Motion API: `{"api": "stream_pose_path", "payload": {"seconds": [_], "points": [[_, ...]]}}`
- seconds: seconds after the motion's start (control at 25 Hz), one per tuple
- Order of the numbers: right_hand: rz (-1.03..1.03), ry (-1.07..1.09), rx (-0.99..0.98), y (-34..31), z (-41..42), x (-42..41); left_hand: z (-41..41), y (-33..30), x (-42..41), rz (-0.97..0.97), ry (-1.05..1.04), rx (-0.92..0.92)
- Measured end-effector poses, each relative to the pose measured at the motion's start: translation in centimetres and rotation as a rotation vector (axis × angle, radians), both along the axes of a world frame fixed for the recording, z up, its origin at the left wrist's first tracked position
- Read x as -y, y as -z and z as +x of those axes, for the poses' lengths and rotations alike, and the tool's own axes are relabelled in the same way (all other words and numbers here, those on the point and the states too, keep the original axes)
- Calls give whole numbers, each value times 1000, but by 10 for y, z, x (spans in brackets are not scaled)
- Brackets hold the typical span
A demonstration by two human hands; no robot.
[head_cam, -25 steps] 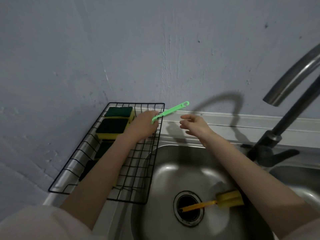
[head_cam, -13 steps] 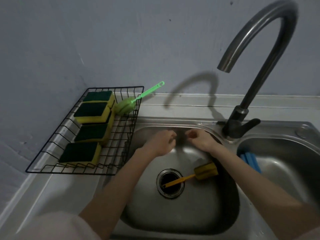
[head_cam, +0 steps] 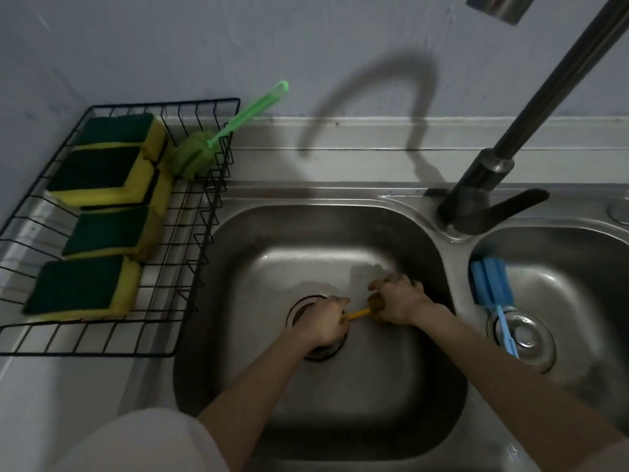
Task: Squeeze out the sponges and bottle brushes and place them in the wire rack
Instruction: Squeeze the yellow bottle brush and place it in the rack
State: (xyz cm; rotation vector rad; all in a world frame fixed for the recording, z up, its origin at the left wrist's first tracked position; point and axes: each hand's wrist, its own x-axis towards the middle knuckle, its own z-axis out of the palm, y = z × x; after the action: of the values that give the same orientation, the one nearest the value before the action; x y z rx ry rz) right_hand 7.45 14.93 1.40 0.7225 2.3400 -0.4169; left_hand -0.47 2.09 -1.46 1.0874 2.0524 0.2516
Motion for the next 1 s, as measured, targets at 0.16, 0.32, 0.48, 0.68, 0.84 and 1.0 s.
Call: {"api": "stream_pose_path", "payload": {"seconds": [0.16,0.32,0.48,0.68,0.84,1.0], "points": [[38,-39,18,7,2,-2,5,16,-4,-29,38,67],[66,-43,-23,0,-1,1,5,18,-1,3,11,74],[112,-22,-91,-16,-1,7,3,10,7,48,-69,53],[195,-82,-173,-41,0,22,4,-12,14,150,-243,46],[190,-2,-271,-71,0,27,15,-34,19,282,-338,123],[-20,237,-539,-90,-4,35,20,-57,20,428,-472,237]]}}
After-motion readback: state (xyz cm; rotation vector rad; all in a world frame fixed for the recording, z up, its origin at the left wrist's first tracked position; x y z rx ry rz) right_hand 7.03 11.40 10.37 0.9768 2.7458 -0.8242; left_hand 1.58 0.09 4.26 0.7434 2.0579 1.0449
